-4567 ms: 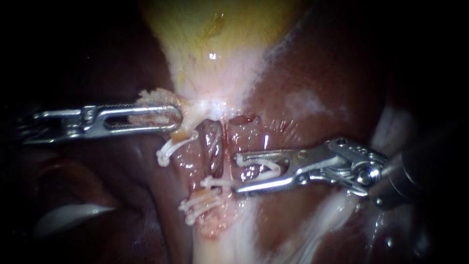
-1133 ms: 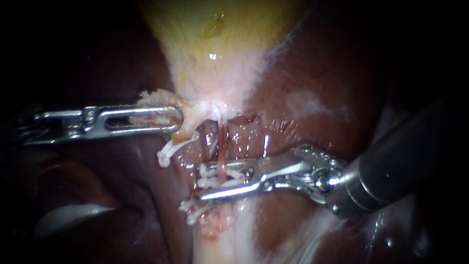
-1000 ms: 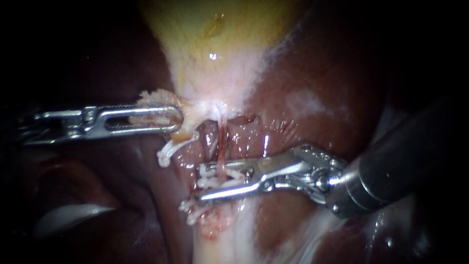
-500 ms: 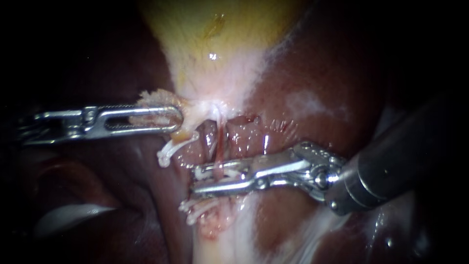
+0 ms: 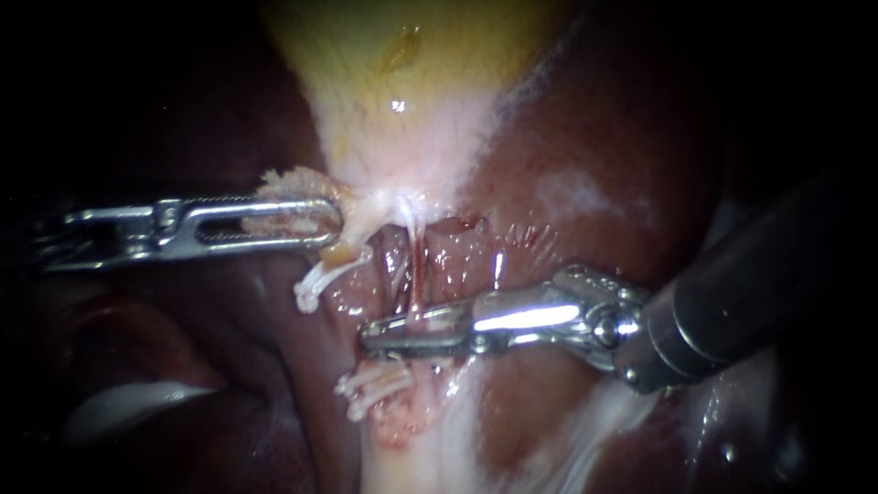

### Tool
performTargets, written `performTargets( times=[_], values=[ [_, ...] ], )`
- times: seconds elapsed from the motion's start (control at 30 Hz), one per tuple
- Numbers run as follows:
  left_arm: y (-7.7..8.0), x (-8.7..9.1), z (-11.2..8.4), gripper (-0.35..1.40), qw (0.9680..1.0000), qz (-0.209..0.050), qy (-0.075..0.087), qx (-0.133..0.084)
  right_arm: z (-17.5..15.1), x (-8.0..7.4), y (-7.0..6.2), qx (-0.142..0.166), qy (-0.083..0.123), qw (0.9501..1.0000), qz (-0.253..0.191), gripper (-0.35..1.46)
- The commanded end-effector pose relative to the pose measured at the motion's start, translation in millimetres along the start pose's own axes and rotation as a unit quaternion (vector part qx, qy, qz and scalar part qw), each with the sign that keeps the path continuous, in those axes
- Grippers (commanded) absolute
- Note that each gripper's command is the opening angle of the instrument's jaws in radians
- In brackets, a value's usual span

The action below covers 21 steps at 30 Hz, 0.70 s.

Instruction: Clipping second clip right tube

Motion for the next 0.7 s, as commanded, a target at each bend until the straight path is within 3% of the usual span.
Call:
performTargets(
  times=[0.03, 0.7],
  values=[
    [0.0, 0.0, 0.0, -0.35, 1.0000, 0.000, 0.000, 0.000, 0.0, 0.1, 0.0, 0.000, 0.000, 1.0000, 0.000, -0.35],
    [0.0, 0.0, 0.0, -0.35, 1.0000, 0.000, 0.000, 0.000, -0.1, 0.2, 0.0, -0.002, 0.001, 1.0000, 0.000, -0.35]
  ],
)
